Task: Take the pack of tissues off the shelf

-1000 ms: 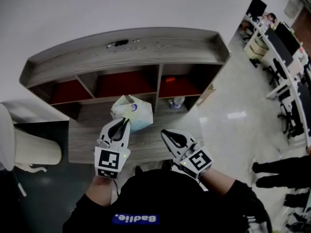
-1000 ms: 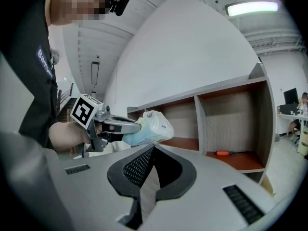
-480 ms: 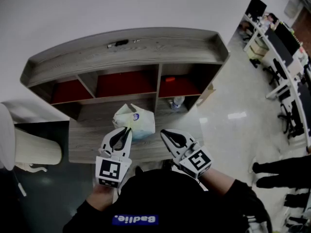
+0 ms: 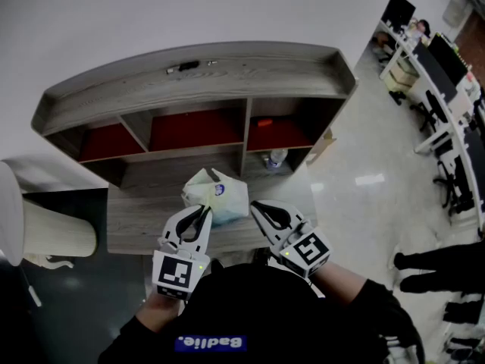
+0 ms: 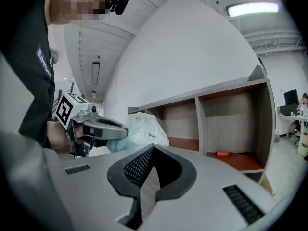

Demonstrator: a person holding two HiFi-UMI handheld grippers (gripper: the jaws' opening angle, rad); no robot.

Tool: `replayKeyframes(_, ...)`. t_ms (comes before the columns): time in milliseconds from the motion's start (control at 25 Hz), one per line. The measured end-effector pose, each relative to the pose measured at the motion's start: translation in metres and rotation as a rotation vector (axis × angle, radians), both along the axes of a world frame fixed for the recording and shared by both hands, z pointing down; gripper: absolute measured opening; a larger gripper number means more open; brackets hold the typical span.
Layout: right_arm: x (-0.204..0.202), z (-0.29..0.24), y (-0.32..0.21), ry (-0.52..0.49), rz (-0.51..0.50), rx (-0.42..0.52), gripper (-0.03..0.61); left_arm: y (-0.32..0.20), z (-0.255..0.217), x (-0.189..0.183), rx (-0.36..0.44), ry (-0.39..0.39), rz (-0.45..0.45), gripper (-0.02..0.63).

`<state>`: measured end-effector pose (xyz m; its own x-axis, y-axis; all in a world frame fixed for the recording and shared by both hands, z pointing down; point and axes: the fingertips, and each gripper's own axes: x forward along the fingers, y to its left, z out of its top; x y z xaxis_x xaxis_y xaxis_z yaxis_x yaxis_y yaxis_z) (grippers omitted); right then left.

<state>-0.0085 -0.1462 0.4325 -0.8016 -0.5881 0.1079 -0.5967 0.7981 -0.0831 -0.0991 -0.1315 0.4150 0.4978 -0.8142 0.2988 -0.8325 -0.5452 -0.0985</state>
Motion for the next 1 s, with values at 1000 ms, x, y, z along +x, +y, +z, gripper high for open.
replayKeyframes(1000, 0.0067, 0.0003, -0.0032, 0.008, 0.011, 0.000, 0.029, 0.0003, -0.0021, 0.0097, -0.006, 0.007, 0.022, 0.023)
